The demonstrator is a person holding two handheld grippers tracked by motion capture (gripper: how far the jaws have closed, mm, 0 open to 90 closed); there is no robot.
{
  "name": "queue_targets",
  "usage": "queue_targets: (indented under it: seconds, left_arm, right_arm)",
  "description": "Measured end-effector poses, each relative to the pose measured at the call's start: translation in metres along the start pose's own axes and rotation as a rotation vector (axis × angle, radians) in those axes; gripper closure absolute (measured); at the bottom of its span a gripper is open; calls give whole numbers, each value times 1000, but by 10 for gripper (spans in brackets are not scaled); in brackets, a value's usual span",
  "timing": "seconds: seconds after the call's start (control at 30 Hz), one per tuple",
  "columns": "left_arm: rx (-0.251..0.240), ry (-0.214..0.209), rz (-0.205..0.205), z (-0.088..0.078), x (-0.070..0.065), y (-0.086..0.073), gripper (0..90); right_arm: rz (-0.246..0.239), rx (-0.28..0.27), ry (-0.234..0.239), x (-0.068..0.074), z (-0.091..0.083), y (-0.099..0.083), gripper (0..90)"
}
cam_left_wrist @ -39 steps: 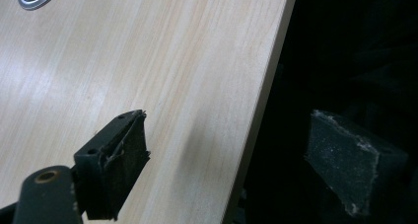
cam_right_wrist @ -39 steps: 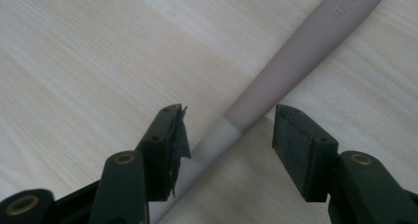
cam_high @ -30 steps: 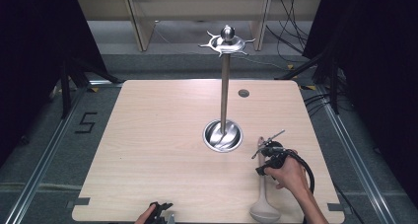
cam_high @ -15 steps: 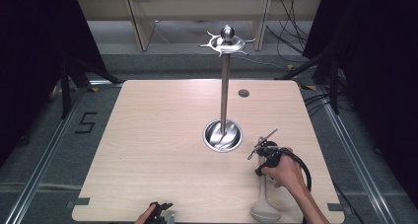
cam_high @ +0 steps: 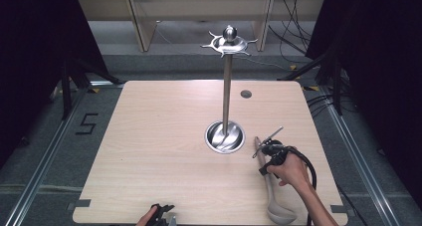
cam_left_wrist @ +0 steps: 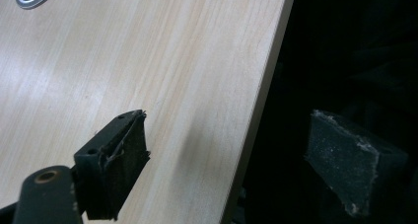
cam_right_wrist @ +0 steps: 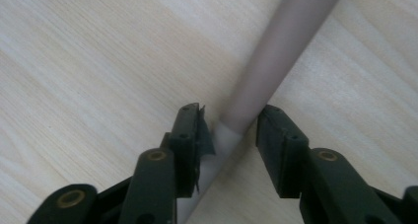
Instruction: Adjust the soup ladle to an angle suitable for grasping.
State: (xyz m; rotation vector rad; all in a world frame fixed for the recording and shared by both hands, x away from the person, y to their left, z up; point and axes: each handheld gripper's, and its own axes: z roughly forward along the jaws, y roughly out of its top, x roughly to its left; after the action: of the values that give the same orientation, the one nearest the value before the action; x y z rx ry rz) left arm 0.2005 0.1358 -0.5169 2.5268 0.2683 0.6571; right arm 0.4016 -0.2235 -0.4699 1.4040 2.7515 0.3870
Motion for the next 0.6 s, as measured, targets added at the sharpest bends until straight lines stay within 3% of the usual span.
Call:
queue_targets:
  seconds: [0.17,0.2,0.43,0.6]
  left_arm:
    - [-2,-17,7,0,0,0,151]
    - [-1,-15,5,0,0,0,151]
    - [-3,-18,6,1,0,0,151]
    - [-9,-13,6,2,0,0,151]
  right_arm:
    - [-20,-4,3,-1,-1,-2,710]
    - [-15,-20,22,0,-2,-3,723]
    - [-28,-29,53,0,-6,-5,739]
    - [-49,-77,61,2,-16,-9,757]
